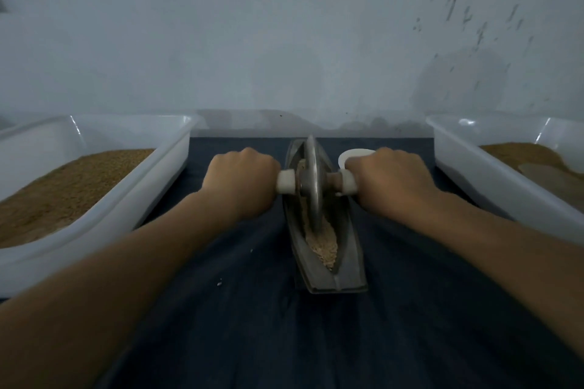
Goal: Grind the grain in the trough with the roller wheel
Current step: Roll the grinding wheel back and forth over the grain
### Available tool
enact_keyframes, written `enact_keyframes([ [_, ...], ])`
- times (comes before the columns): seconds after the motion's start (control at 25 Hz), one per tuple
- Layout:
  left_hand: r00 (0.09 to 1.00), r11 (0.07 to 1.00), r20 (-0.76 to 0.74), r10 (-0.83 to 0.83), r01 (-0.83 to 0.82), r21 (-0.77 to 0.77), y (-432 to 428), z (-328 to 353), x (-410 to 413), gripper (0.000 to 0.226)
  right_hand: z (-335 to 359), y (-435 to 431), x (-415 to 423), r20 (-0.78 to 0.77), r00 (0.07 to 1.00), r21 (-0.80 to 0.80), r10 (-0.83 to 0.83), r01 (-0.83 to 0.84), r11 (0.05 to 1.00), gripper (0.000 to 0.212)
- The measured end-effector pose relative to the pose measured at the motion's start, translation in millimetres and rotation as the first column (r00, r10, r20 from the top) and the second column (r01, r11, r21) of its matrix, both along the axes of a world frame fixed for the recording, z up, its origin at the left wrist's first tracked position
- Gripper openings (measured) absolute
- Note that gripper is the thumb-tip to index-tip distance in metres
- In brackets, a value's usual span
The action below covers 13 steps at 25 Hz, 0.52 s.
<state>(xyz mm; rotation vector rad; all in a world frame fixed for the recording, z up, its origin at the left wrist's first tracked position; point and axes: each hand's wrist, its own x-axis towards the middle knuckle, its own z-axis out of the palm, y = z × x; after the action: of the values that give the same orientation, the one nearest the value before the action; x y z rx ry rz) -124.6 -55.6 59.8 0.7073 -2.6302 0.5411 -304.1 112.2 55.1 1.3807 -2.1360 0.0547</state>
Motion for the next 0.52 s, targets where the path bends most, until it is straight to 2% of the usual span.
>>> enact_keyframes([
  [0.08,0.99,0.977,-0.064,-0.129,0.117,-0.177,7,-12,24,0.035,-15,29,9,-0.134,0.989,-0.092,0.058,-0.071,0.993,0.037],
  [0.12,0.981,0.966,-0.105,-0.16,0.134,-0.221,7,-9,24,0.039,-19,34,8,-0.132,0.989,-0.106,0.061,-0.076,0.991,0.04],
  [0.2,0.993,0.98,-0.075,-0.091,0.076,-0.184,2,-10,13,0.031,-18,21,3,-0.063,0.998,-0.087,0.018,-0.024,0.996,0.031],
  [0.28,0.997,0.995,-0.043,0.062,-0.065,-0.073,-1,-3,-11,0.009,-2,-9,4,0.091,0.992,-0.042,-0.084,0.088,0.995,0.014],
  [0.4,0.99,0.99,-0.03,0.14,-0.139,0.016,-5,6,-29,0.008,7,-30,-3,0.195,0.969,0.054,-0.152,0.144,0.988,0.009],
  [0.48,0.998,0.997,-0.044,0.049,-0.051,-0.052,0,-3,-9,0.009,-2,-8,-2,0.056,0.998,-0.018,-0.023,0.024,1.0,0.016],
  [0.52,0.998,0.995,-0.067,-0.011,0.004,-0.104,3,-10,6,0.022,-9,7,0,-0.053,0.998,-0.052,0.039,-0.042,0.998,0.025],
])
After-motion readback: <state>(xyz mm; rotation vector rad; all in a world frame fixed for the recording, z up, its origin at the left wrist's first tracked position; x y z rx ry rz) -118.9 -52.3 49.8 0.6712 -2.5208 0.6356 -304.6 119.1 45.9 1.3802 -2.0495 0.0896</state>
